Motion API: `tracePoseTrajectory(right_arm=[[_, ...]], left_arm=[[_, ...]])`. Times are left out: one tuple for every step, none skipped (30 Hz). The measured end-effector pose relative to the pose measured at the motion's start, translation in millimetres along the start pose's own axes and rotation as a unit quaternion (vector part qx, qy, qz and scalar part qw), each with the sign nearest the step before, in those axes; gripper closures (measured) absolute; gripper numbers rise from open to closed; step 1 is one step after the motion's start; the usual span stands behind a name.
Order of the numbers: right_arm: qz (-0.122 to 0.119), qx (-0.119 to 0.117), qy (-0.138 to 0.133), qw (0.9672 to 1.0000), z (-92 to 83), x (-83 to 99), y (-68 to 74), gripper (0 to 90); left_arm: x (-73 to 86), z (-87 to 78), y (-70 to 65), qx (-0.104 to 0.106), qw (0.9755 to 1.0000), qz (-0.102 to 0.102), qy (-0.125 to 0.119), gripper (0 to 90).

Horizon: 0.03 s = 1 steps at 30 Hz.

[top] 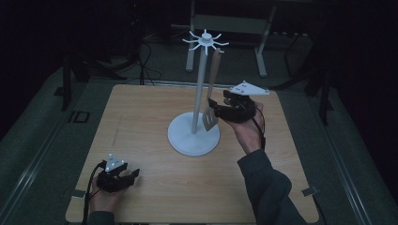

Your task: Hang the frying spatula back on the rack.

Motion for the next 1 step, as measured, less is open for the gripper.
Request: tracePoseTrajectory(right_arm=[[0.002, 0.000, 0.002, 1.0000, -1.2, 4.2, -1.4, 35.1]], left_arm=[[0.0, 0.0, 0.0, 0.000, 1.0000, -0.001, 0.000, 43.2]])
Point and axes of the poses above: each handheld gripper's, and its own axes: z roughly forward along the jaws, x roughly out of its underside, y roughly to its left, the point moved 5 cm from there along z, roughly forward along the jaws, and after that the axes turned 11 degrees about z, right-handed, at the moved point
